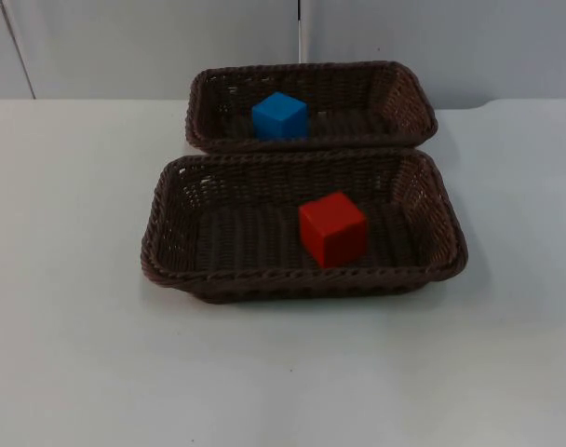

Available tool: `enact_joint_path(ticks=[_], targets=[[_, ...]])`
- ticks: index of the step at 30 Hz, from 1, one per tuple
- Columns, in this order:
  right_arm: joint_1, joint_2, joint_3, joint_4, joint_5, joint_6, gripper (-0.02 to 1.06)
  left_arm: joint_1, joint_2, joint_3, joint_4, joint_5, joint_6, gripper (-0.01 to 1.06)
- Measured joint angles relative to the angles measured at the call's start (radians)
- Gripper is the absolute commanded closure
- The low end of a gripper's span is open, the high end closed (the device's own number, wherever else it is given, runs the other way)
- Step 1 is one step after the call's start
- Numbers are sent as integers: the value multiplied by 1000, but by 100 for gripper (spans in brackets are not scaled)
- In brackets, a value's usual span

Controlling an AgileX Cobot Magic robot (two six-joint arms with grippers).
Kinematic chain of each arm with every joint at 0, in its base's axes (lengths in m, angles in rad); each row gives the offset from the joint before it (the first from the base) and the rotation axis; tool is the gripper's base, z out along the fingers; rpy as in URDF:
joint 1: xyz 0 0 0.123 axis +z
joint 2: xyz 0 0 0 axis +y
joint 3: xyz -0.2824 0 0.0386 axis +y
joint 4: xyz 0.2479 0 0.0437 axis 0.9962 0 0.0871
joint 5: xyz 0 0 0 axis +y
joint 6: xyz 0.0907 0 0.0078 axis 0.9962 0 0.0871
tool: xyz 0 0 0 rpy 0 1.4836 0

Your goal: Pick up one cube with the left hand and place it into the upper basket. Pick up one cube with the right hand and place it into the lower basket.

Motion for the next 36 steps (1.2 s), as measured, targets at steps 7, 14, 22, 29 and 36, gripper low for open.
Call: enact_joint_path(ticks=[7, 14, 22, 29, 36], targets=[[0, -142, 121, 0, -57, 0, 24, 0, -94, 18, 4, 55, 0, 25], [0, -302, 205, 0, -72, 0, 24, 0, -187, 141, 4, 60, 0, 25], [7, -485, 221, 0, 24, 0, 24, 0, -300, 192, 19, 134, -2, 25], [7, -619, 221, 0, 132, -5, 24, 0, -338, 192, 38, 156, -4, 25], [7, -742, 221, 0, 202, -12, 24, 0, -338, 249, 42, 175, -44, 25]])
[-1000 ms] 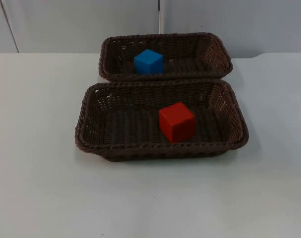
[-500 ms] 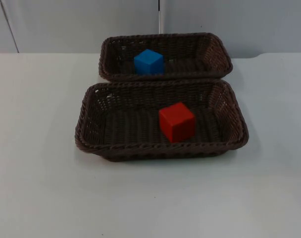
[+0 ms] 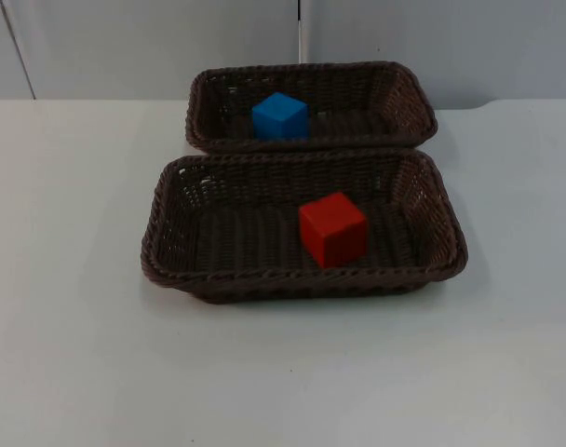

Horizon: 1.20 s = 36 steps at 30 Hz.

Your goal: Pick up one cube with the left hand and place it into the upper basket. Pick up one cube with the right hand and place it into the lower basket.

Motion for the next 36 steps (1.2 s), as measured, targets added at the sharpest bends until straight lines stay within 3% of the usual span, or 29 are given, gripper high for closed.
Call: enact_joint_path(ticks=[6, 11, 17, 36], targets=[[0, -71, 0, 0, 75, 0, 24, 0, 0, 9, 4, 14, -8, 25], [0, -138, 0, 0, 205, 0, 24, 0, 0, 12, 6, 21, -11, 25], [0, -182, 7, 0, 295, 0, 24, 0, 0, 23, 10, 41, -11, 25], [0, -189, 59, 0, 385, -25, 24, 0, 0, 23, 11, 41, -11, 25]])
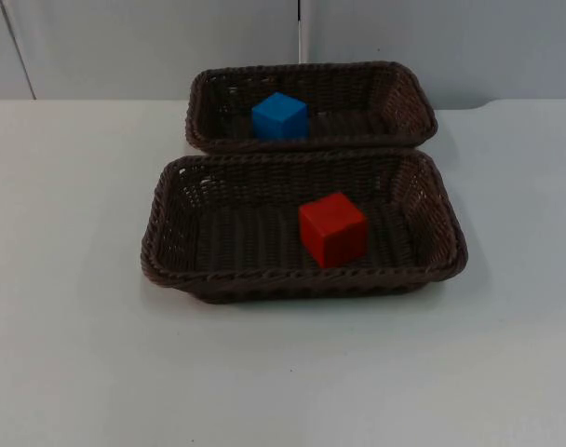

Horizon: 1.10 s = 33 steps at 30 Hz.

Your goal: Pick up one cube with the left hand and place it into the upper basket. Pick up one cube with the right hand and place it into the lower basket.

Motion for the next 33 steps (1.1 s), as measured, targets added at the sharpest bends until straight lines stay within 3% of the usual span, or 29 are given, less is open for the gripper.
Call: enact_joint_path(ticks=[11, 14, 16, 19, 33], targets=[[0, 0, 0, 0, 0, 0, 24, 0, 0, 0, 0, 0, 0, 23], [0, 0, 0, 0, 0, 0, 20, 0, 0, 0, 0, 0, 0, 9], [0, 0, 0, 0, 0, 0, 9, 0, 0, 0, 0, 0, 0, 0], [0, 0, 0, 0, 0, 0, -1, 0, 0, 0, 0, 0, 0, 0], [0, 0, 0, 0, 0, 0, -1, 0, 0, 8, 4, 3, 0, 0]])
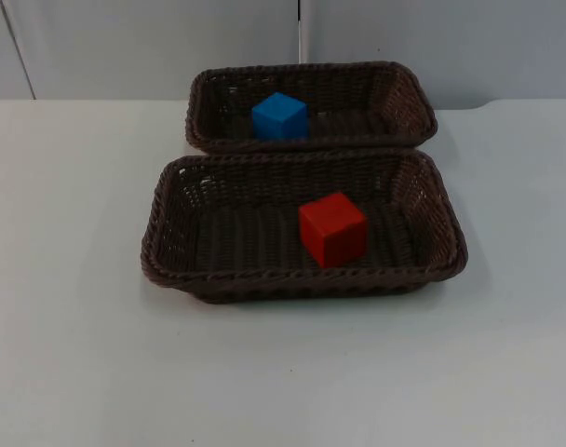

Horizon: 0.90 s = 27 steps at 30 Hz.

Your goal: Pick up one cube with the left hand and place it into the upper basket. Pick up one cube with the right hand and place it into the lower basket.

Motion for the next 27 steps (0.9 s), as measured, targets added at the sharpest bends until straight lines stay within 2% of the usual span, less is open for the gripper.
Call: enact_joint_path(ticks=[27], targets=[[0, 0, 0, 0, 0, 0, -1, 0, 0, 0, 2, 0, 0, 0]])
